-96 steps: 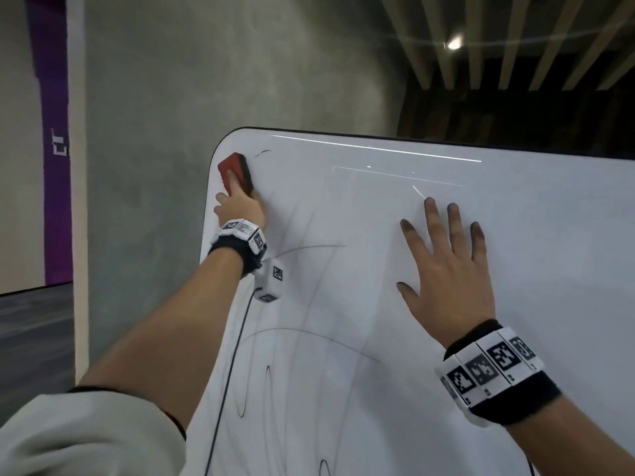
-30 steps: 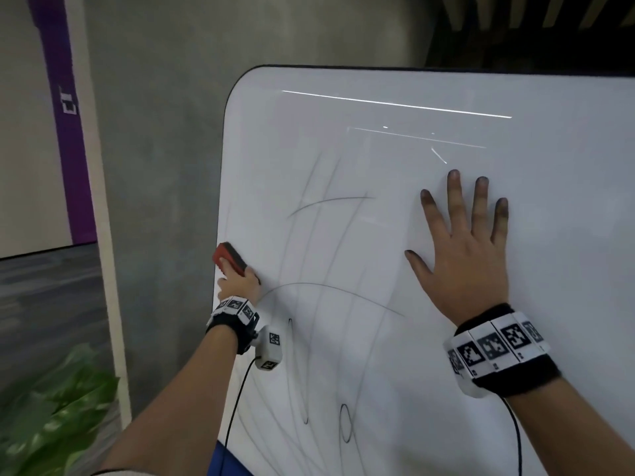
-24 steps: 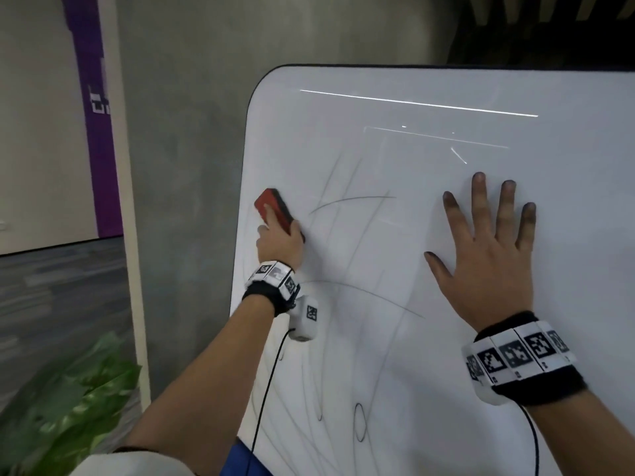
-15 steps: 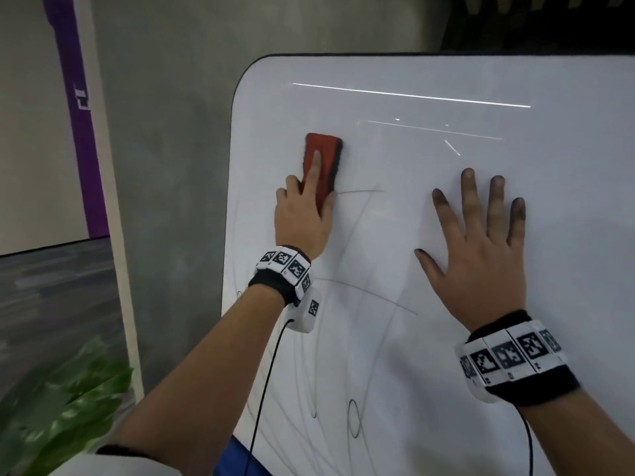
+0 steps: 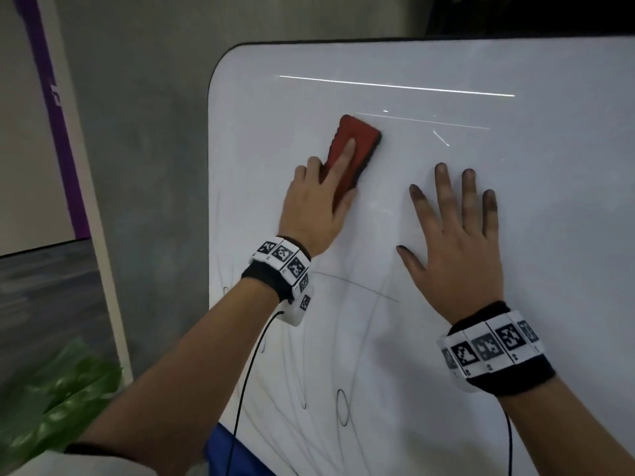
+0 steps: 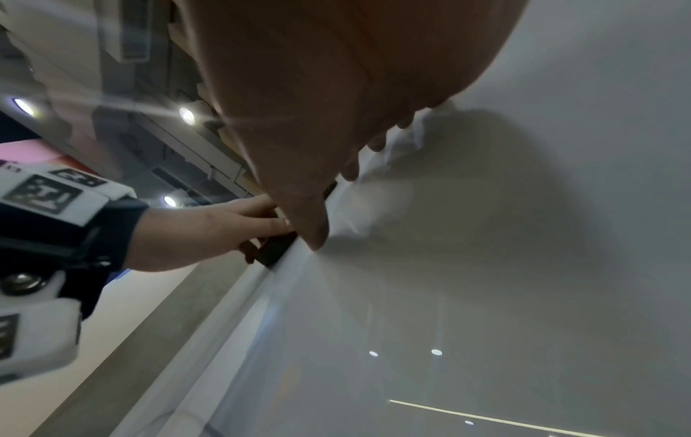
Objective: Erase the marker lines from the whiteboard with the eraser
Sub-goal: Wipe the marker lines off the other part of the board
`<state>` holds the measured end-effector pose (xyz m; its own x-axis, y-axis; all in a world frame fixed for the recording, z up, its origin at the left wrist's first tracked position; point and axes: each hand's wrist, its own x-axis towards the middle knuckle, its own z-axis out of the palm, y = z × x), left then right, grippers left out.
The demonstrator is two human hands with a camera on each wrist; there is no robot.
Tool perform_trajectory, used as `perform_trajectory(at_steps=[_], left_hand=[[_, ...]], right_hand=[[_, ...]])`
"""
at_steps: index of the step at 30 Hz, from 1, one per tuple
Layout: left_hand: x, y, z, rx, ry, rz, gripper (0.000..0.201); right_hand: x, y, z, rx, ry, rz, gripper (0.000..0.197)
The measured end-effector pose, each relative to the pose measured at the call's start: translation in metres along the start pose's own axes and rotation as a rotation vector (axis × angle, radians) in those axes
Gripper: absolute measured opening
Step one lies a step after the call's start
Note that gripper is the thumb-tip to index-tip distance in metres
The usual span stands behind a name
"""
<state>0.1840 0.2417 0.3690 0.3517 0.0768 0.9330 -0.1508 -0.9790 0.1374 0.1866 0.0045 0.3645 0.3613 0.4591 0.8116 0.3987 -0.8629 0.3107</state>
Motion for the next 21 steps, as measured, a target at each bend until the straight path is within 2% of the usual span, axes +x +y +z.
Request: perform_trajectory(at_steps=[1,2,5,6,8,10,13,15,17,18,19,21], left_hand=[[0.004,-0.007,-0.005,0.039,-0.015,-0.020,0.064],[0.011,-0.016,-0.009,0.061,-0.020,-0.122,0.066],[0.029,-0.047,-0.015,0.039,-0.074,-0.595,0.069],[0.030,-0.048,-0.015,0.026,-0.086,-0.656,0.069],[0.021,-0.029,-0.008,0.025,-0.066,-0.587,0.068],[-0.006,0.007,0.006,0.005,-0.024,-0.403,0.068],[-0.062,0.064,0.015,-0.042,-0.097,-0.174,0.067],[-0.076,0.069,0.013,-0.012,-0.114,-0.042,0.063],[-0.062,0.039,0.008,0.060,-0.100,0.074,0.061],[-0.051,0.018,0.006,0.096,-0.084,0.056,0.062],[-0.041,-0.006,0.004,0.105,-0.072,-0.036,0.064],[-0.024,-0.052,0.000,0.085,-0.079,-0.382,0.070]], right_hand=[[-0.001,0.001,0.000,0.019,0.003,0.016,0.092],[-0.001,0.001,-0.001,0.041,0.003,0.037,0.098],[-0.002,-0.001,-0.003,0.077,-0.002,0.077,0.107],[-0.003,-0.002,-0.004,0.074,-0.006,0.074,0.107],[-0.004,-0.001,-0.003,0.069,-0.009,0.055,0.107],[-0.005,0.002,-0.004,0.066,-0.009,0.041,0.107],[-0.012,0.000,-0.003,0.088,0.011,0.089,0.109],[-0.018,-0.006,-0.004,0.099,0.034,0.165,0.110],[-0.019,-0.009,-0.006,0.114,0.028,0.203,0.114],[-0.018,-0.010,-0.006,0.115,0.017,0.206,0.116],[-0.018,-0.009,-0.007,0.110,0.009,0.206,0.117],[-0.017,-0.008,-0.007,0.097,-0.002,0.201,0.117]])
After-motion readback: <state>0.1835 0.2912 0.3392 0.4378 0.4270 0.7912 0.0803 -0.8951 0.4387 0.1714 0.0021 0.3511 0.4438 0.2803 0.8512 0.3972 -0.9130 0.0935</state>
